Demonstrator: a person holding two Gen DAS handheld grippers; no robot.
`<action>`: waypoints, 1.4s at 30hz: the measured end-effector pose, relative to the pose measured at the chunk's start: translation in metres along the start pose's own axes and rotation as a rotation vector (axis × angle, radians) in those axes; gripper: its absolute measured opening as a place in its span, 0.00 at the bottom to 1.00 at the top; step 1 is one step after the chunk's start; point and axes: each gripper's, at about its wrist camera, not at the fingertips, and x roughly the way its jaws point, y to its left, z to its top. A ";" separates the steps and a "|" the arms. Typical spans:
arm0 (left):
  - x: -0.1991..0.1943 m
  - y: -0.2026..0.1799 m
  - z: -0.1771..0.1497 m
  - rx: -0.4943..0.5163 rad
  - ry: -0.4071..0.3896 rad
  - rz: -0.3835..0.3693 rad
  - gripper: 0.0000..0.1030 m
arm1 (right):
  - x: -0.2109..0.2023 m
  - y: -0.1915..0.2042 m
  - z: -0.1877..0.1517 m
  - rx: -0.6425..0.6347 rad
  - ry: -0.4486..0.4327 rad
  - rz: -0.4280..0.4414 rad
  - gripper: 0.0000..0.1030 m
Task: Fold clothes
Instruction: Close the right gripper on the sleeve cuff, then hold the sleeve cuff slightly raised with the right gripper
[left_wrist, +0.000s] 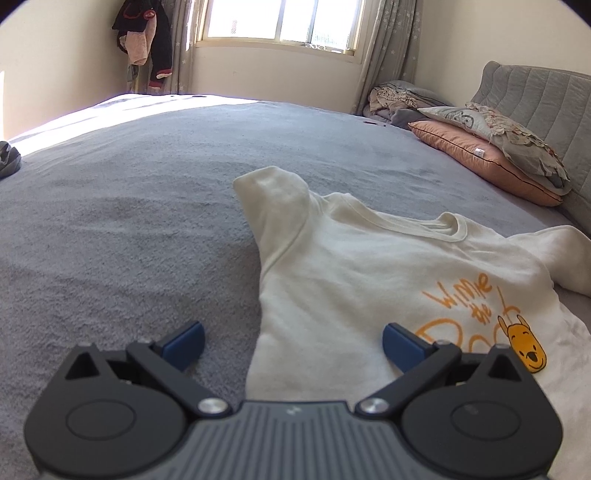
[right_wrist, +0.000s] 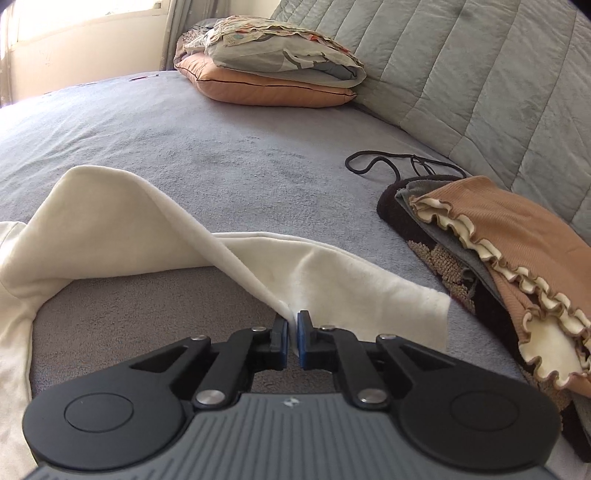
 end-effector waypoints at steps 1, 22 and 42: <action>0.000 0.000 0.000 -0.001 0.000 -0.001 1.00 | -0.001 0.002 -0.004 0.017 0.006 -0.012 0.05; 0.000 0.000 0.000 0.001 0.000 0.000 1.00 | -0.021 0.032 -0.025 0.160 -0.063 -0.115 0.05; 0.000 0.000 0.000 0.000 0.000 0.000 1.00 | -0.005 0.020 0.004 0.161 -0.091 -0.148 0.03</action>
